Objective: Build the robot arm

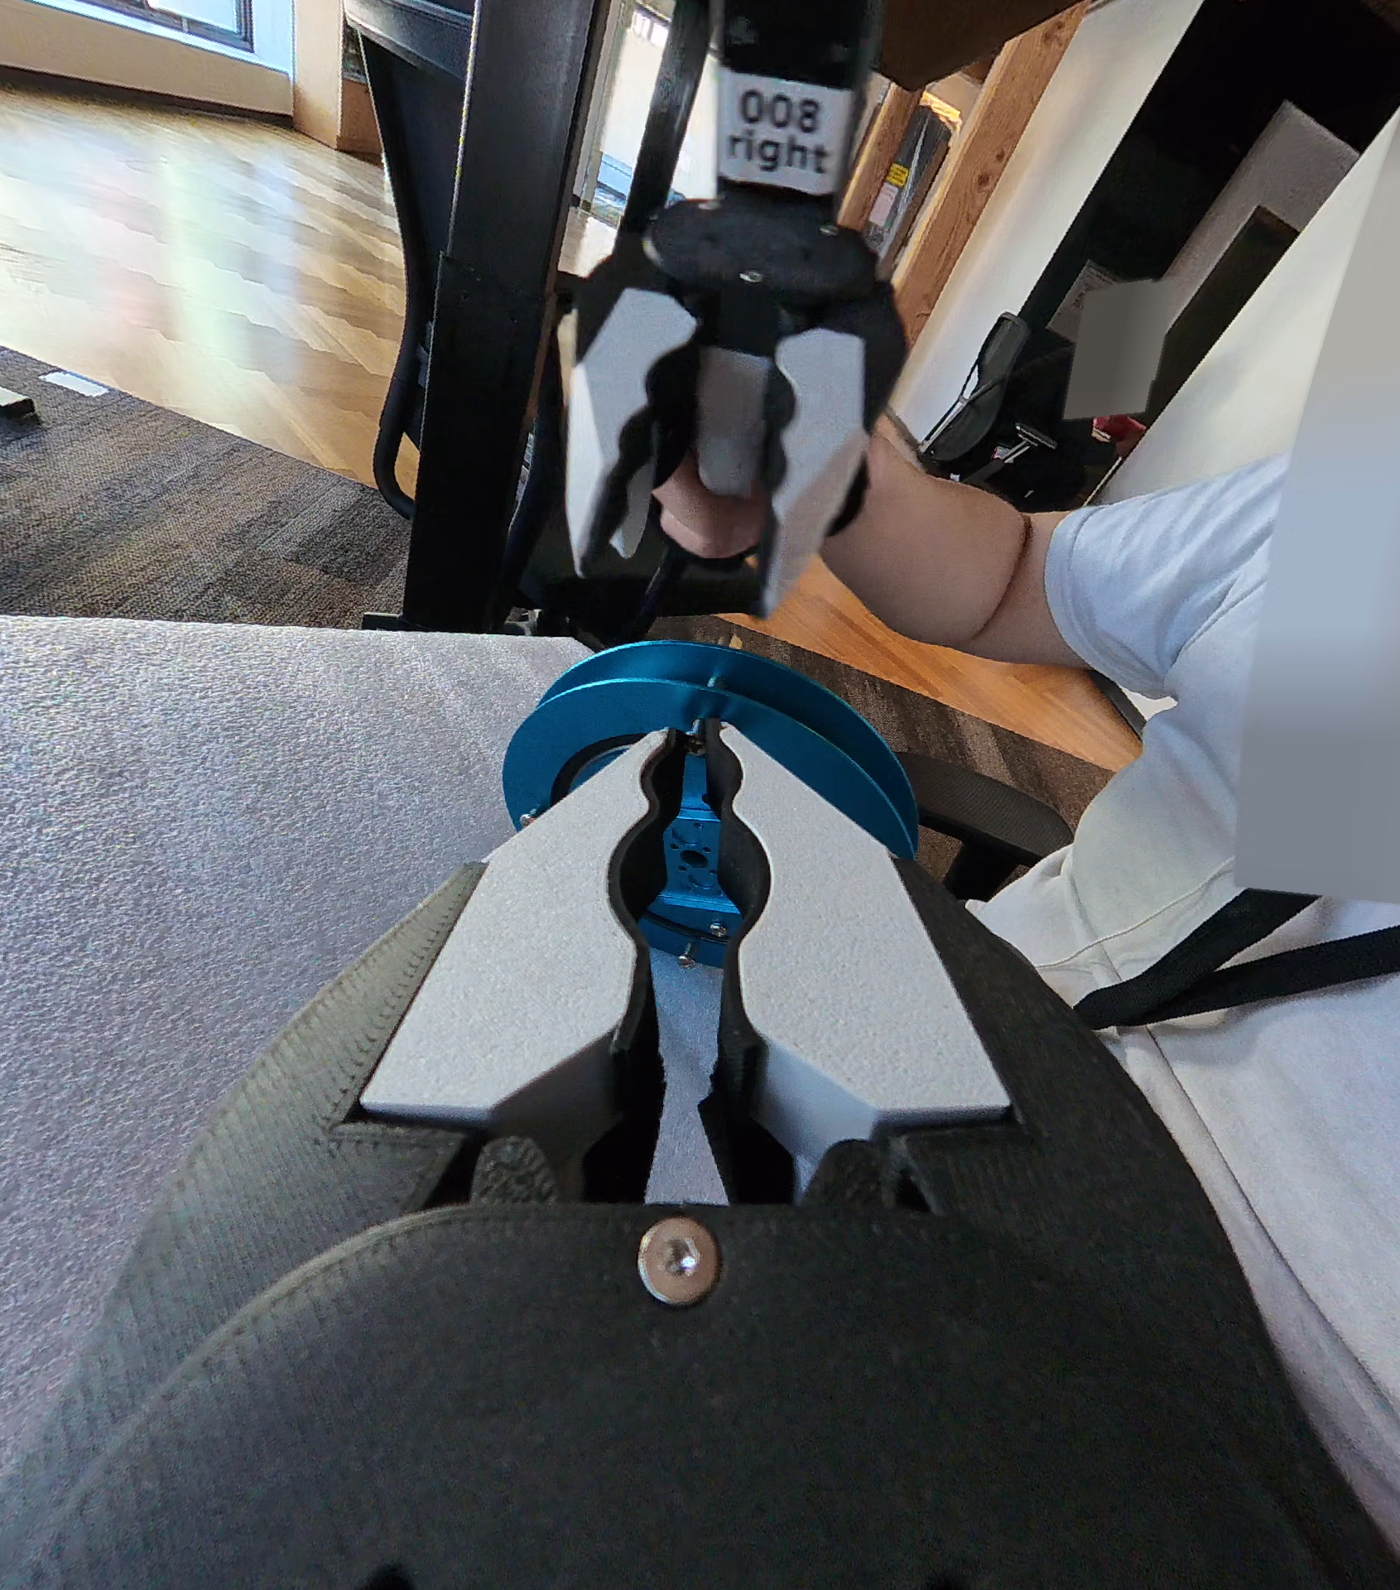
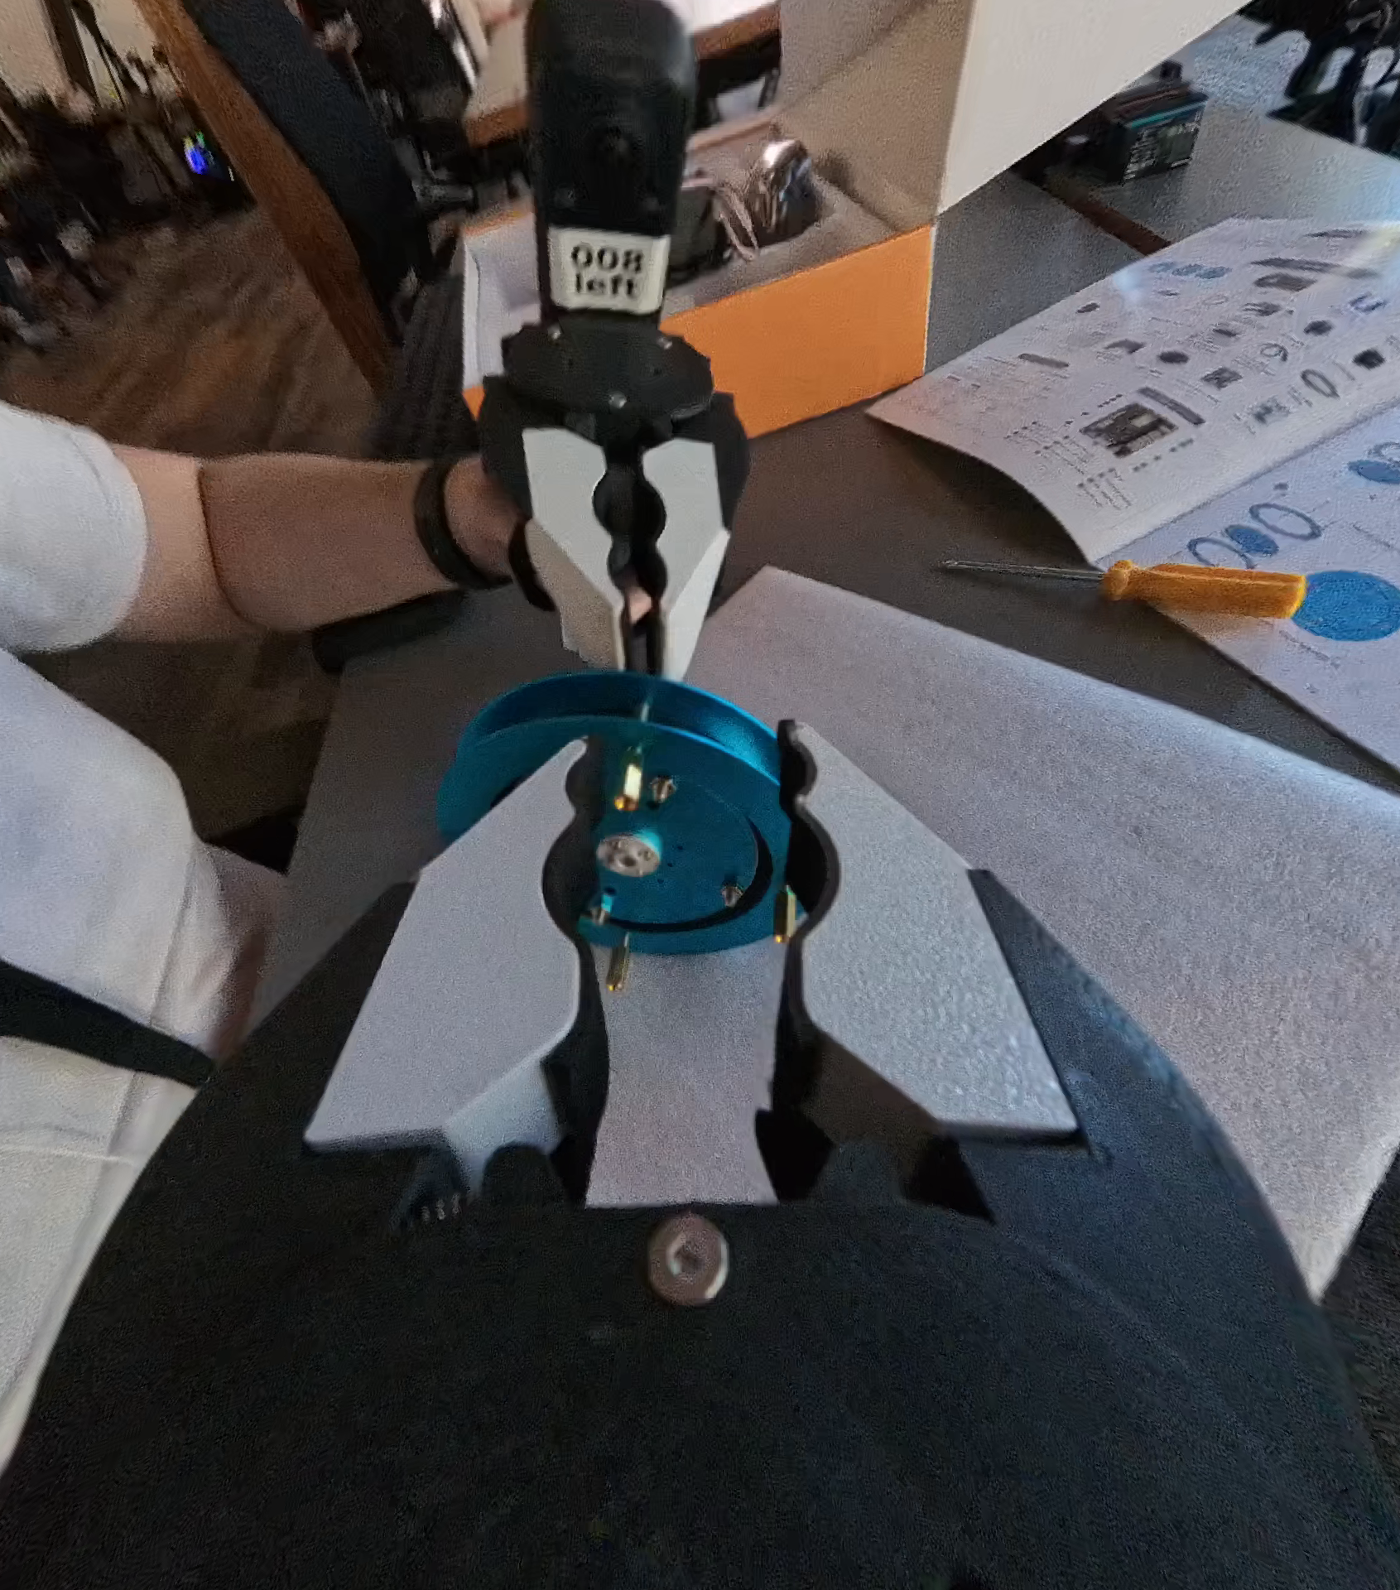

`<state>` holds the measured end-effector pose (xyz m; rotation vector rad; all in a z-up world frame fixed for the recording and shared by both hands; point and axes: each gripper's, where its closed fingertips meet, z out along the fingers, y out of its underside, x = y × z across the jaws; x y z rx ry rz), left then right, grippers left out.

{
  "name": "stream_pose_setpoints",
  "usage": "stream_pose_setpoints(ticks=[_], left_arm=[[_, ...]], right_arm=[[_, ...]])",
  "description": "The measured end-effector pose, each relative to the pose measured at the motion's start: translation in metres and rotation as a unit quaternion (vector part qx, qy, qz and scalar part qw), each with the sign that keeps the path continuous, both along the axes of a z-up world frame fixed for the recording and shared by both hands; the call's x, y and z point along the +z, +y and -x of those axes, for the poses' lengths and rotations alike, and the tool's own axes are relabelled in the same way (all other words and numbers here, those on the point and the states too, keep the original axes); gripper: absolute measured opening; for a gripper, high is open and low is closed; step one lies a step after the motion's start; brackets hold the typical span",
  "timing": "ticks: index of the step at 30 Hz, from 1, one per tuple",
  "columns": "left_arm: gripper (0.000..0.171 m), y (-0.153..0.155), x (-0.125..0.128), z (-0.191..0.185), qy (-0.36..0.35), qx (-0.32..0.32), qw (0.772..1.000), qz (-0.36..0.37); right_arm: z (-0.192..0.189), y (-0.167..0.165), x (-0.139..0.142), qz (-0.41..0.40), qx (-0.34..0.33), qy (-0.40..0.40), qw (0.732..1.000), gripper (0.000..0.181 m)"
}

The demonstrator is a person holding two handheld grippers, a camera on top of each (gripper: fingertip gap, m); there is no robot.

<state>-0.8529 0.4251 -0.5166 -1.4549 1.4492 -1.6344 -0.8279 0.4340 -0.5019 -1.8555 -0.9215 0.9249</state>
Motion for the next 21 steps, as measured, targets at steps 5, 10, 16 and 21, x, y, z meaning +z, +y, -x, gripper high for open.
stream_pose_setpoints(ticks=[5, 10, 16, 21], left_arm=[[0.004, -0.002, 0.0, -0.001, 0.0, -0.003, 1.0, -0.002], [0.004, -0.002, 0.0, 0.0, -0.001, 0.0, 1.0, -0.005], [0.004, -0.002, 0.0, 0.0, 0.0, -0.004, 1.0, -0.004], [0.004, -0.002, 0.0, 0.0, 0.0, -0.001, 1.0, -0.012]], right_arm=[[0.008, -0.001, -0.01, -0.014, -0.005, -0.046, 0.999, 0.031], [0.001, 0.004, -0.007, -0.01, -0.016, -0.032, 0.999, 0.029], [0.006, -0.005, -0.013, -0.007, 0.009, -0.052, 0.999, 0.033], [0.005, -0.003, -0.012, 0.007, 0.006, -0.028, 1.0, 0.029]])
